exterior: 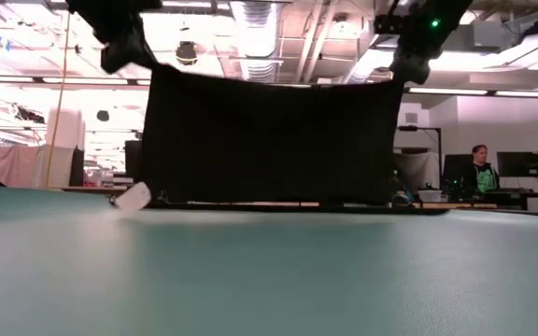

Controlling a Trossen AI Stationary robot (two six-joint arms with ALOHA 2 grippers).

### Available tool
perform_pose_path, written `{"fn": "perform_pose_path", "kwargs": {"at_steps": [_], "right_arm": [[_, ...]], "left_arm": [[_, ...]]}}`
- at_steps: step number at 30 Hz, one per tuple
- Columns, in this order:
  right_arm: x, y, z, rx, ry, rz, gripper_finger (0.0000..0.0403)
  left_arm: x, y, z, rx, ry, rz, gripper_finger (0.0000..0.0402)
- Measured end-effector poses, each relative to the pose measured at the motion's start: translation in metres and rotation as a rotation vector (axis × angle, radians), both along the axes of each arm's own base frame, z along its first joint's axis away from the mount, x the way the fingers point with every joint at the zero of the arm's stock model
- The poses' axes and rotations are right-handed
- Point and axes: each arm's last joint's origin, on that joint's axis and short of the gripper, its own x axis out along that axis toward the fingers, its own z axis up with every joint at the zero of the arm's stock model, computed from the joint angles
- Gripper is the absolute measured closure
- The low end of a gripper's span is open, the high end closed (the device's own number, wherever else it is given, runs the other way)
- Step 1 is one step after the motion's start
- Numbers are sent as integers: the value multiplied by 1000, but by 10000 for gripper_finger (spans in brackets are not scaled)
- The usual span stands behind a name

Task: Roll towel into tight, uniform cylinder
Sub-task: Fold the towel

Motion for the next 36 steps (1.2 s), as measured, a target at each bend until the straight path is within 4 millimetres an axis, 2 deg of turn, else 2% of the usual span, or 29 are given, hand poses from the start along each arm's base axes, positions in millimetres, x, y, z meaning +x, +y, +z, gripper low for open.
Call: {"fn": "perform_pose_path", "kwargs": {"at_steps": [6, 12, 15, 20, 26, 28, 31, 36], "right_arm": [[1, 9, 8, -4, -11, 45, 398], [-1, 32, 22, 149, -85, 145, 399], [-4, 50, 29, 239, -125, 209, 399], [-10, 85, 41, 449, -220, 333, 399], [-22, 117, 40, 642, -289, 357, 399], [-26, 121, 38, 699, -296, 316, 399], [-31, 116, 34, 727, -301, 199, 399], [-26, 99, 20, 727, -273, 35, 399]], "left_arm": [[-14, 2, 29, -24, -152, 19, 401], [-26, -2, 46, -158, -278, -18, 401], [-28, -8, 47, -330, -304, -96, 401], [-29, -25, 49, -724, -371, -237, 401], [-32, -48, 49, -1039, -445, -279, 401], [-33, -52, 49, -1102, -482, -255, 401], [-35, -53, 48, -1145, -493, -210, 401], [-36, -37, 32, -1150, -473, -34, 401]]}}
